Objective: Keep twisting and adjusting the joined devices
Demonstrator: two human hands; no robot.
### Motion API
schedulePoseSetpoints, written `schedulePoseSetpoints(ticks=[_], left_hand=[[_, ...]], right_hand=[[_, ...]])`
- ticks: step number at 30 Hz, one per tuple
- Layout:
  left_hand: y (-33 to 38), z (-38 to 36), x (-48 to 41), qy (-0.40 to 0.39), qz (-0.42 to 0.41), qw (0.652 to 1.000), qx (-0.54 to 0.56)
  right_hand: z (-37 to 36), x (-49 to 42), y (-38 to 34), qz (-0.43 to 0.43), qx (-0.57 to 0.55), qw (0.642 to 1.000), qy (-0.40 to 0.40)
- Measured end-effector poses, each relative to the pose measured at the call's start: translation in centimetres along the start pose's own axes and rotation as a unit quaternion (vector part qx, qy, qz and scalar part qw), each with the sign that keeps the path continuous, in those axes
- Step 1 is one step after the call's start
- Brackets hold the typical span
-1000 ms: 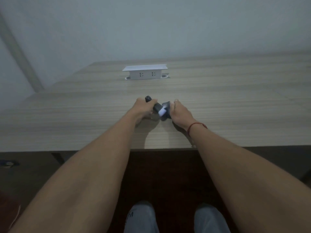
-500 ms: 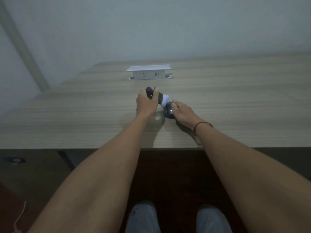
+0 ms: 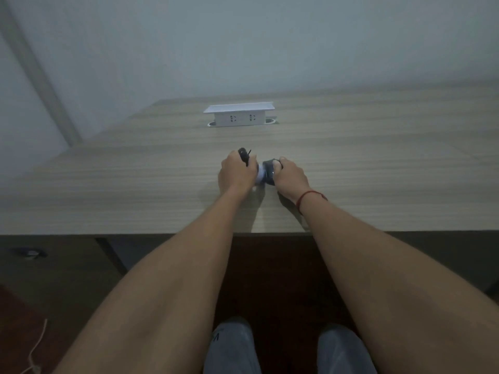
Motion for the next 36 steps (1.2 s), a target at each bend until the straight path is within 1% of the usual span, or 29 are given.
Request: schedulePoseSetpoints(ticks=[2,3,5,7,9,11,13,15,17,19,22,25,27,29,31,34,35,36], left_hand=[[0.4,-0.3,0.2,0.003,-0.025,0.999,0.041],[0.3,-0.5,0.3,0.0,-0.026,0.999,0.028],[-0.1,-0.6,0.7,-0.006,0.001,1.0,-0.028],[0.2,-0.2,0.6,0.012,0.0,0.999,-0.039],[0.8,0.0,0.5,0.027,-0.024,0.999,0.018],[0.7,-0.7,0.7,0.018,-0.035,0.998,0.043],[-0.2,-0.9,0.7,0.001,-0.015,1.0,0.013],[-0.5,-0.2,0.6,0.011,-0.003,1.0,-0.018],[0.0,0.3,0.5,0.032,-0.031,0.999,0.014],[0.3,-0.3,0.8,0.026,-0.056,0.997,0.041],[-0.5,-0.9,1.0,-0.003,-0.044,0.999,0.016],[-0.3,-0.2,0.6,0.026,-0.064,0.997,0.02],[-0.3,-0.5,0.6,0.019,-0.072,0.997,0.024],[-0.7,-0.8,0.4,0.004,-0.046,0.999,-0.02],[-0.4,-0.3,0.0,0.024,-0.027,0.998,-0.051],[0.9,-0.2,-0.3,0.028,-0.043,0.999,0.006],[1.1,-0.4,-0.3,0.024,-0.043,0.999,0.004],[1.2,-0.5,-0.3,0.01,-0.033,0.999,-0.031]], right_hand=[[0.0,0.1,0.0,-0.012,-0.008,1.0,0.005],[0.0,0.1,0.0,-0.017,-0.01,1.0,0.007],[-0.1,0.2,-0.1,-0.019,-0.005,1.0,0.007],[-0.1,0.2,-0.1,-0.014,0.001,1.0,0.009],[0.0,0.2,0.0,-0.012,0.0,1.0,0.01],[0.1,0.4,0.0,-0.016,0.0,1.0,0.011],[0.1,0.3,0.0,-0.02,0.0,1.0,0.006],[0.0,0.2,0.0,-0.017,0.0,1.0,0.004],[0.1,0.3,0.0,-0.013,-0.001,1.0,0.006],[0.2,0.4,0.0,-0.015,-0.009,1.0,0.007],[0.2,0.4,-0.1,-0.018,-0.008,1.0,0.0],[0.2,0.5,-0.1,-0.015,-0.005,1.0,0.001],[0.2,0.6,-0.1,-0.016,-0.007,1.0,-0.001],[0.2,0.6,-0.1,-0.012,-0.005,1.0,-0.003],[0.1,0.5,0.0,-0.005,0.001,1.0,0.002],[-0.2,0.9,0.2,-0.001,0.011,1.0,0.019],[-0.2,1.2,0.1,0.003,0.011,1.0,0.027],[-0.3,1.4,0.0,0.007,0.01,0.999,0.035]])
Point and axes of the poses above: each hand's wrist, its own x-axis away from the middle knuckle, its own z-axis out of the back of the hand, y = z × x, the point moved 4 cm from there along -x, towards the middle knuckle, and after that the axes turned 14 degrees about -y, right-handed, at the moved point
